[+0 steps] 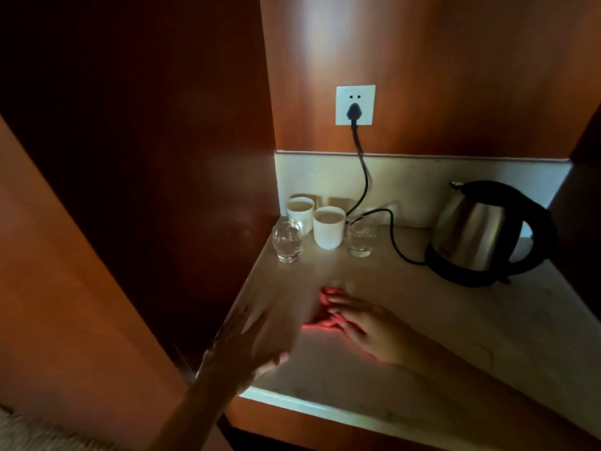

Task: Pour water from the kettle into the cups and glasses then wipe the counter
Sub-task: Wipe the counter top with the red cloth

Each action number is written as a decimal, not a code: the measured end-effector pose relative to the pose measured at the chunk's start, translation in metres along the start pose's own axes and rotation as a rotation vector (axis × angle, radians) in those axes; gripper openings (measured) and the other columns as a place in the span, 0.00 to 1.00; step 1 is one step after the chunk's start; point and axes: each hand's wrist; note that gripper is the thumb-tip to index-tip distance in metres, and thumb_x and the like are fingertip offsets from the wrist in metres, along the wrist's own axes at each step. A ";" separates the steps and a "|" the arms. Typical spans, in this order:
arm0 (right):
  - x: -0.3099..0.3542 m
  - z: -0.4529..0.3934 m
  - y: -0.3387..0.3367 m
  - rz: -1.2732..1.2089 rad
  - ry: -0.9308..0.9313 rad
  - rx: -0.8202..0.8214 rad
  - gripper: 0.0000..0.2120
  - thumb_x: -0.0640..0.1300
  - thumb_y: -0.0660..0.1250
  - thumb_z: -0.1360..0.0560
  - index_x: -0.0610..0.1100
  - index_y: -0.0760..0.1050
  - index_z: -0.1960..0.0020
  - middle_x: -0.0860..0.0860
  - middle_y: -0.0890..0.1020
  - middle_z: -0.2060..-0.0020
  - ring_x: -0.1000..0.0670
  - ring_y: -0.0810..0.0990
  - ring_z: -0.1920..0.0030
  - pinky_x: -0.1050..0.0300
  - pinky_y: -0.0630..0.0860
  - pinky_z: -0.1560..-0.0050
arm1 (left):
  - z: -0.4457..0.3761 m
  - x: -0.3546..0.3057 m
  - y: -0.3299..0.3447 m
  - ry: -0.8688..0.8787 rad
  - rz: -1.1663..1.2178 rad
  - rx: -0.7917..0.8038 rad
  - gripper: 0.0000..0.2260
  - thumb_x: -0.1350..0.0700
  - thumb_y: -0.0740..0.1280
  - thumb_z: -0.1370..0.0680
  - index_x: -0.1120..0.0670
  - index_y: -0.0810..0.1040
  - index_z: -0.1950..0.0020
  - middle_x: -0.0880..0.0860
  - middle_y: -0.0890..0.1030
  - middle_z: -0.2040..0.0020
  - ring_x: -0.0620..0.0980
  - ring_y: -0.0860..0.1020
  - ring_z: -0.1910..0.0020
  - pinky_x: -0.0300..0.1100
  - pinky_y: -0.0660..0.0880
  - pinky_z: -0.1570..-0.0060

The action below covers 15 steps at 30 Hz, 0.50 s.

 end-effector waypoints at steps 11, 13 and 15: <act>0.042 0.003 0.006 0.014 -0.033 0.003 0.13 0.40 0.65 0.18 0.42 0.82 0.36 0.46 0.79 0.30 0.49 0.75 0.27 0.49 0.74 0.29 | -0.005 -0.004 -0.009 -0.061 0.002 0.170 0.61 0.13 0.36 0.53 0.35 0.50 0.21 0.42 0.46 0.19 0.46 0.47 0.20 0.52 0.61 0.26; 0.046 0.051 -0.019 -0.050 -0.020 0.043 0.15 0.44 0.61 0.15 0.47 0.82 0.34 0.50 0.76 0.26 0.51 0.71 0.24 0.47 0.70 0.26 | -0.004 -0.004 -0.008 -0.062 0.021 0.184 0.59 0.13 0.38 0.51 0.34 0.49 0.21 0.42 0.45 0.19 0.47 0.46 0.19 0.56 0.60 0.26; 0.011 0.079 -0.053 -0.040 0.137 0.061 0.19 0.51 0.53 0.14 0.54 0.78 0.29 0.56 0.73 0.24 0.51 0.67 0.22 0.47 0.65 0.23 | -0.003 -0.005 -0.008 -0.065 0.029 0.209 0.57 0.14 0.39 0.49 0.34 0.47 0.21 0.42 0.43 0.19 0.48 0.45 0.19 0.57 0.57 0.25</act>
Point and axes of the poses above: each hand's wrist, its own z-axis away from the middle knuckle, its own y-axis out of the palm, x = y × z
